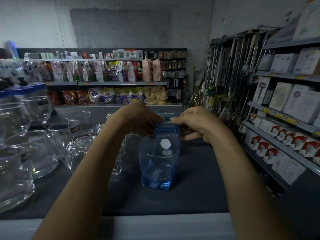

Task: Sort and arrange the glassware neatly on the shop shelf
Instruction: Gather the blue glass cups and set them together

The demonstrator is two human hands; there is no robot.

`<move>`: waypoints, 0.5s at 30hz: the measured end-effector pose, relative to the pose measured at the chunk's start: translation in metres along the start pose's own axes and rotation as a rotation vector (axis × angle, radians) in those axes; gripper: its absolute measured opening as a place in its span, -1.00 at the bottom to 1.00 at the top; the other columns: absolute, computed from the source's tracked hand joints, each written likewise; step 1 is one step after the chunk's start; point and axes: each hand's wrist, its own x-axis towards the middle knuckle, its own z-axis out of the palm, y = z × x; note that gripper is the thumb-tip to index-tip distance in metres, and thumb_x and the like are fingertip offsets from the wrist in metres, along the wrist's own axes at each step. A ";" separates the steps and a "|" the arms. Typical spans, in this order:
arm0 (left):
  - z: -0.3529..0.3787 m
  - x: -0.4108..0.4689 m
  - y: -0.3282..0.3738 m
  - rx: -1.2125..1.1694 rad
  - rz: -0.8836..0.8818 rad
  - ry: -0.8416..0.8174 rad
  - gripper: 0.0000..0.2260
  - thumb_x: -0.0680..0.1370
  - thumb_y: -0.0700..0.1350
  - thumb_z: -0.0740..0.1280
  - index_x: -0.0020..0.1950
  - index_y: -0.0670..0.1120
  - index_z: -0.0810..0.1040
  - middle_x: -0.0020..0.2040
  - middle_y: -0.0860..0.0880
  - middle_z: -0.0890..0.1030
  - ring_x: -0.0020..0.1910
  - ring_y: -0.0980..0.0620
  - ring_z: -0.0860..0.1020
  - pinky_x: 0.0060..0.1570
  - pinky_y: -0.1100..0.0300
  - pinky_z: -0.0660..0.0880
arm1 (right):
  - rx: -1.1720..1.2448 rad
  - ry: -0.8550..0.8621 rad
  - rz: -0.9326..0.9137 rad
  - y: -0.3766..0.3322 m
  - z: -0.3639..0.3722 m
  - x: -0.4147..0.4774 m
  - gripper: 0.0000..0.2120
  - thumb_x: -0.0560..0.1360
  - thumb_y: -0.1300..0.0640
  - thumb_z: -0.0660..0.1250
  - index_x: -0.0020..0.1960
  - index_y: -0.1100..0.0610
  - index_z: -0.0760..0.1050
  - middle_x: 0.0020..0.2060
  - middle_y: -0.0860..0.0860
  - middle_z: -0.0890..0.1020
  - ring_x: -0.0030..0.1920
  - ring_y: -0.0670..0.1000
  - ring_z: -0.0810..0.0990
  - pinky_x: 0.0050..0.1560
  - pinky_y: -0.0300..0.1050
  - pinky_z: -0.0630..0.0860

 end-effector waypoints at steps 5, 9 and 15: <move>0.003 0.000 0.000 -0.006 -0.007 0.012 -0.75 0.57 -0.07 0.47 0.06 -0.25 0.61 -0.08 -0.18 0.70 -0.28 -0.01 0.69 -0.43 0.22 0.60 | -0.003 0.007 -0.002 0.002 -0.002 0.001 -0.78 0.52 0.11 0.51 0.07 0.19 0.56 0.05 0.15 0.67 0.03 0.12 0.69 -0.22 0.01 0.72; 0.008 0.002 -0.002 -0.079 0.033 0.080 -0.81 0.62 -0.12 0.41 0.06 -0.23 0.50 -0.17 -0.10 0.61 -0.32 0.03 0.61 -0.49 0.27 0.54 | 0.004 0.049 -0.043 0.003 0.000 0.006 -0.90 0.61 0.02 0.38 0.05 0.04 0.59 0.02 0.05 0.64 0.11 0.13 0.66 0.09 0.17 0.67; 0.006 0.003 -0.001 -0.110 0.005 0.038 -0.75 0.66 -0.08 0.36 0.11 -0.29 0.58 -0.06 -0.22 0.70 -0.15 -0.11 0.70 -0.22 0.12 0.66 | 0.062 0.025 -0.061 -0.001 0.002 0.004 -0.80 0.67 0.12 0.24 0.17 0.18 0.57 -0.17 0.05 0.63 -0.05 0.09 0.64 0.02 0.03 0.64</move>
